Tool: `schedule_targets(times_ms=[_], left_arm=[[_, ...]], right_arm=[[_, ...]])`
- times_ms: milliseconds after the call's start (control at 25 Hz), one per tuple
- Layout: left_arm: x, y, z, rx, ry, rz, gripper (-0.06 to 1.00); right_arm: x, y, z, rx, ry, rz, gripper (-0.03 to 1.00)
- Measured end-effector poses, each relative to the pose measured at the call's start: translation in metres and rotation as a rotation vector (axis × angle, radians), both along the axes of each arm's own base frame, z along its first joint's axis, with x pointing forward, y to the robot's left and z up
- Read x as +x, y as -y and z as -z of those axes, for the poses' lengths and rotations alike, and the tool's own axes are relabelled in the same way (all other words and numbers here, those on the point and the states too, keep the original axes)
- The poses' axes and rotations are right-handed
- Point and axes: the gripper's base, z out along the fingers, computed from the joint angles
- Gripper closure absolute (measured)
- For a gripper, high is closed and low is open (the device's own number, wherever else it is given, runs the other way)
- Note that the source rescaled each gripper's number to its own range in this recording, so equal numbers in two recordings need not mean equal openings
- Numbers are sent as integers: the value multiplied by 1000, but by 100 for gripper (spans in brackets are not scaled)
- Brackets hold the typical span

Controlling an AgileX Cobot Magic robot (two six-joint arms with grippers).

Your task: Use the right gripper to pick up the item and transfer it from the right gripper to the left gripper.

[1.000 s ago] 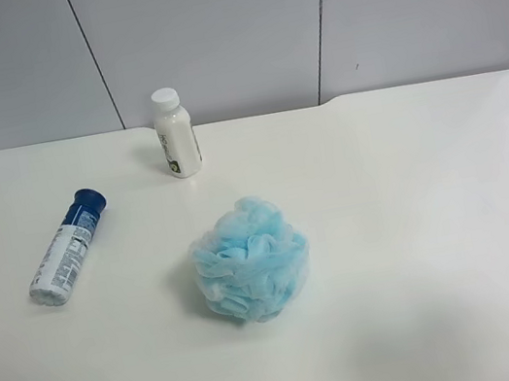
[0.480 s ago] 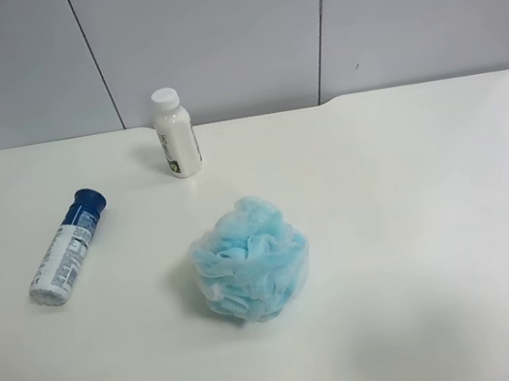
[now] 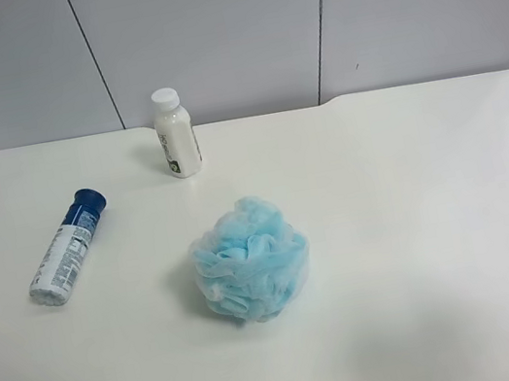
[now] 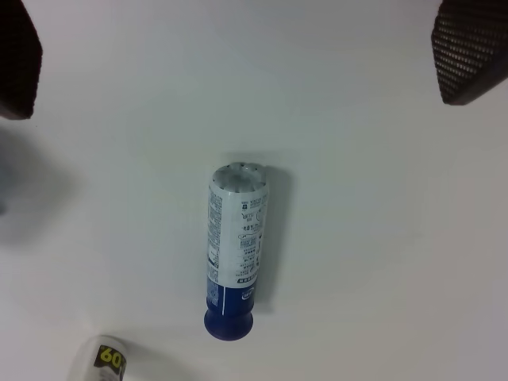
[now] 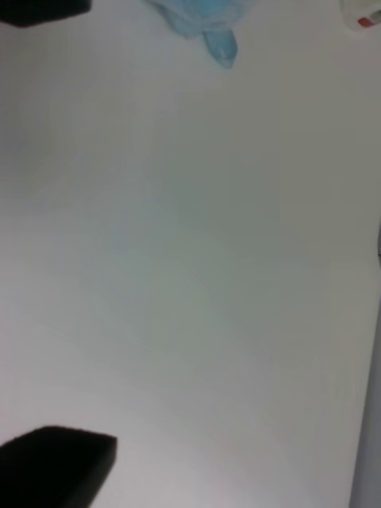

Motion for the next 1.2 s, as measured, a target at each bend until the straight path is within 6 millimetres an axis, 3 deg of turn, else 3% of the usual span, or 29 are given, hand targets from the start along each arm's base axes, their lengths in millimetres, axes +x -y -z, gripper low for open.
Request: schedule_targets(times_ms=[320, 1200], left_arm=[[0, 0, 0, 0, 0, 0, -5], [0, 0, 0, -1, 0, 0, -6]], right_arm=[[1, -1, 0, 0, 0, 143, -3], [1, -1, 0, 0, 0, 149, -3]])
